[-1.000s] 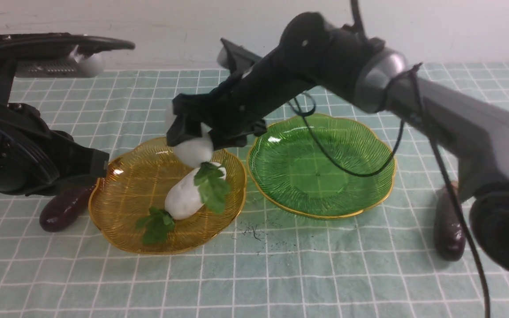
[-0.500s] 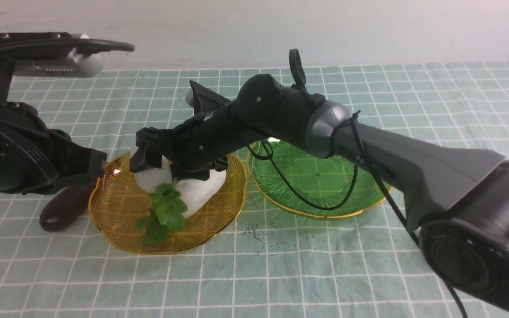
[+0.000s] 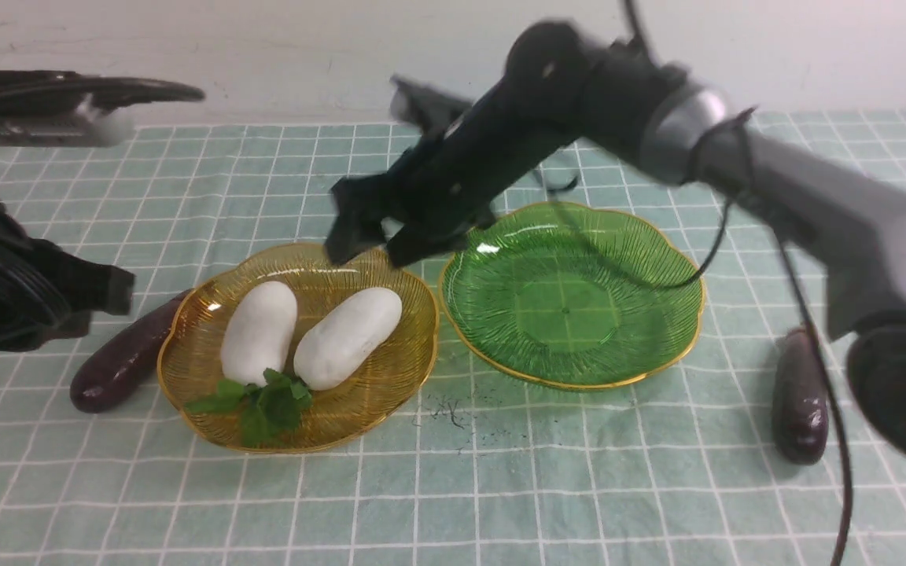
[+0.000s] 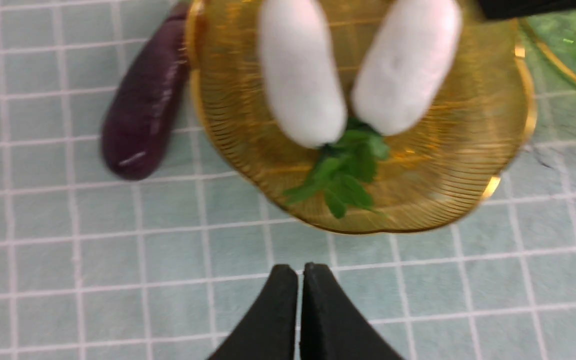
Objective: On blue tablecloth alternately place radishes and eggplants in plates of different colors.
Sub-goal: 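Place the eggplant on the green plate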
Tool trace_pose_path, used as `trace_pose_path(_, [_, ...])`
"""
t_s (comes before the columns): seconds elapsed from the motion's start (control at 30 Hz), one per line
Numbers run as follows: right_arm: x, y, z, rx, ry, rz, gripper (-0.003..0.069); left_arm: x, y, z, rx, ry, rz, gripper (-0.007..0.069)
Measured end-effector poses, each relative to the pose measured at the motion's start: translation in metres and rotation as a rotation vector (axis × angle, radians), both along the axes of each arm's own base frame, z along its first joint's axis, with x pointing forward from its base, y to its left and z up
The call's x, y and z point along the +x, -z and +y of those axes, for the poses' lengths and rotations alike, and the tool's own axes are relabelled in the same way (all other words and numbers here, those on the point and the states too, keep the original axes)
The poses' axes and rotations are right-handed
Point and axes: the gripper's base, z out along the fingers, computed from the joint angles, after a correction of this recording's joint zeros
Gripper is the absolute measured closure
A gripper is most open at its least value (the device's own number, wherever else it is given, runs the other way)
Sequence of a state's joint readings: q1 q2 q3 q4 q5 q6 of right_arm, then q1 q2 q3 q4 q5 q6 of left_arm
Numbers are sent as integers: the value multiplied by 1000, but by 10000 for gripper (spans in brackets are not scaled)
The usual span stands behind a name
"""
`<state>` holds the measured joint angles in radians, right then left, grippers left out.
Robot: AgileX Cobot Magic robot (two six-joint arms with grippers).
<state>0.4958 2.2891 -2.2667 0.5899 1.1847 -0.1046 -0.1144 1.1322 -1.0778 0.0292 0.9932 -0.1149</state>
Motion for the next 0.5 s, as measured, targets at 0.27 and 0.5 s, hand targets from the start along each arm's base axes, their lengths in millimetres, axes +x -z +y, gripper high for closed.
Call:
trace_pose_path(0.27, [-40,-151,-142,-197,291,-346,662,58,62,52,-63,-55,229,611])
trace_pose_path(0.5, [-114,-158,-168,-259,267,-299,671,120,97,72,-35,98,259,611])
